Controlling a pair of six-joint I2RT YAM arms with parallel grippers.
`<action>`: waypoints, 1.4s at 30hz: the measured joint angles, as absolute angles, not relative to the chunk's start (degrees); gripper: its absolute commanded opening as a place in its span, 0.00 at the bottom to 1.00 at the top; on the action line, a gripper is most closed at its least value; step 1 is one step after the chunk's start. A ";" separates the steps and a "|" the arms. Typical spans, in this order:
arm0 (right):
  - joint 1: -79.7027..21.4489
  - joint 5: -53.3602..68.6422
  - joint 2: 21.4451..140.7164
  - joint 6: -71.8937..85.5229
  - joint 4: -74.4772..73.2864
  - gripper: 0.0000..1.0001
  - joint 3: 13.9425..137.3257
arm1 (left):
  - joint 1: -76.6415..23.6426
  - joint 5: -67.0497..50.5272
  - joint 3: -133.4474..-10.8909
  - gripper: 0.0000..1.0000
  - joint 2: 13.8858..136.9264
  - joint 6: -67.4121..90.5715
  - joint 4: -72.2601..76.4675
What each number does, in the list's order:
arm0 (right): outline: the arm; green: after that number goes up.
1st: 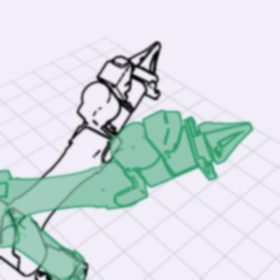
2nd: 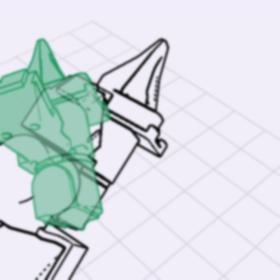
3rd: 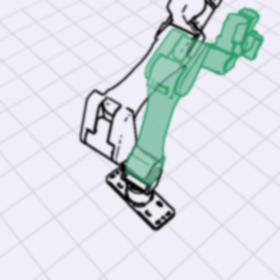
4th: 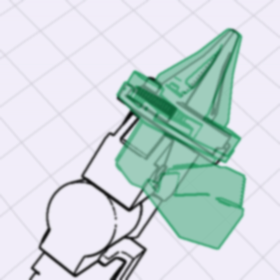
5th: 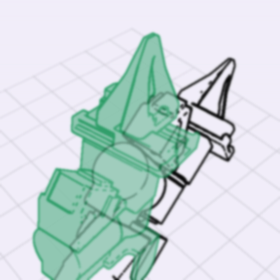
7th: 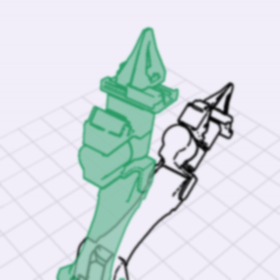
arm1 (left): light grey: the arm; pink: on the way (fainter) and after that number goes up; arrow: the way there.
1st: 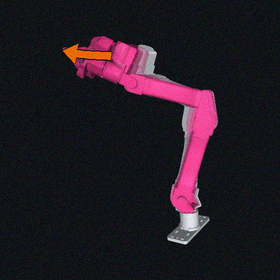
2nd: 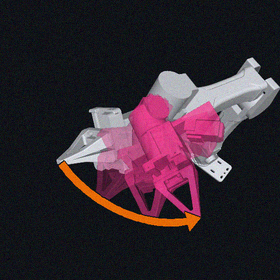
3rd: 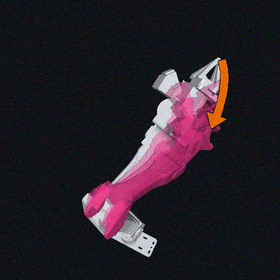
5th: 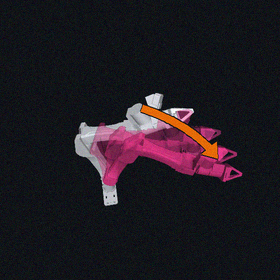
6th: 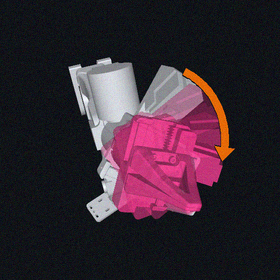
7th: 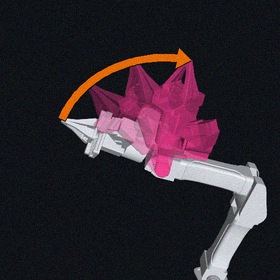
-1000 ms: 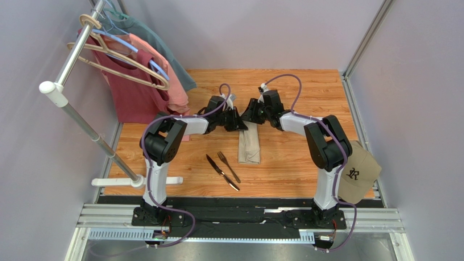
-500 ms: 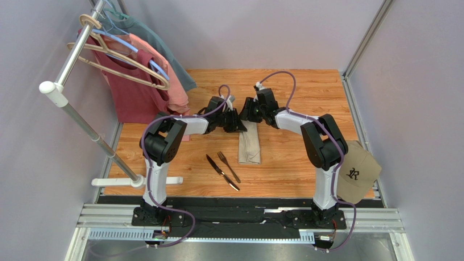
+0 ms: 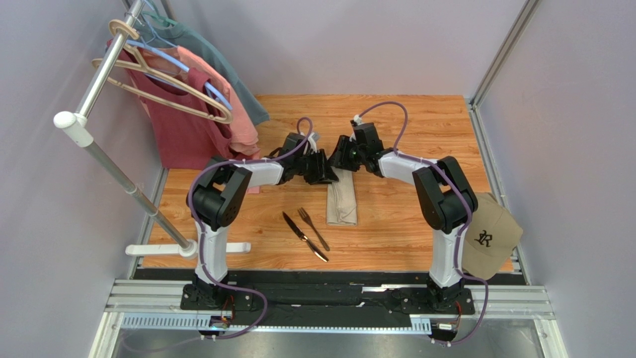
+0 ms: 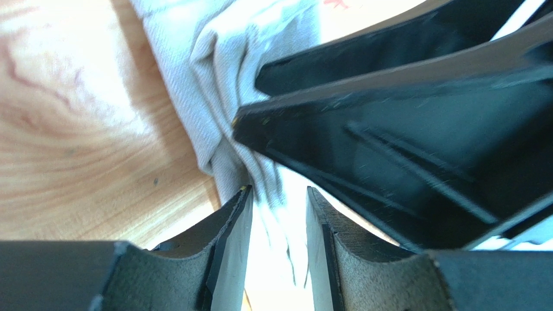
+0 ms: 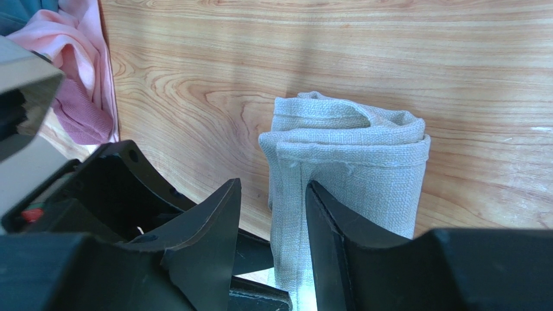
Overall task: Fold the napkin into a case and place the utensils inside
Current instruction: Fold the 2/3-rectangle-folded napkin at the center of the board.
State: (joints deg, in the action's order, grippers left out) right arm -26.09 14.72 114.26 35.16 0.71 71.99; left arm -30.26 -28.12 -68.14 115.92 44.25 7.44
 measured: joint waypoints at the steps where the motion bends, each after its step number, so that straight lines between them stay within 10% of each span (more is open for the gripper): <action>1: -26.09 14.79 114.26 35.18 0.71 0.45 71.96 | -30.26 -28.10 -67.83 0.43 115.92 44.40 7.46; 15: -26.24 13.85 114.24 29.98 1.17 0.42 69.43 | -30.30 -26.28 -63.44 0.05 115.92 47.59 13.21; 37: -32.21 1.87 111.94 21.04 -6.00 0.43 71.16 | -30.48 -27.62 -55.31 0.04 113.71 49.87 29.02; 42: -32.99 -0.62 110.56 19.64 -8.25 0.43 71.31 | -30.68 -27.97 -55.31 0.26 113.67 50.30 28.88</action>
State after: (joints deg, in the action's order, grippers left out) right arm -32.99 -0.62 110.56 19.64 -8.25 71.31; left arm -30.68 -27.97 -55.31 113.67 50.30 28.88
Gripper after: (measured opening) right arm 0.434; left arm 0.133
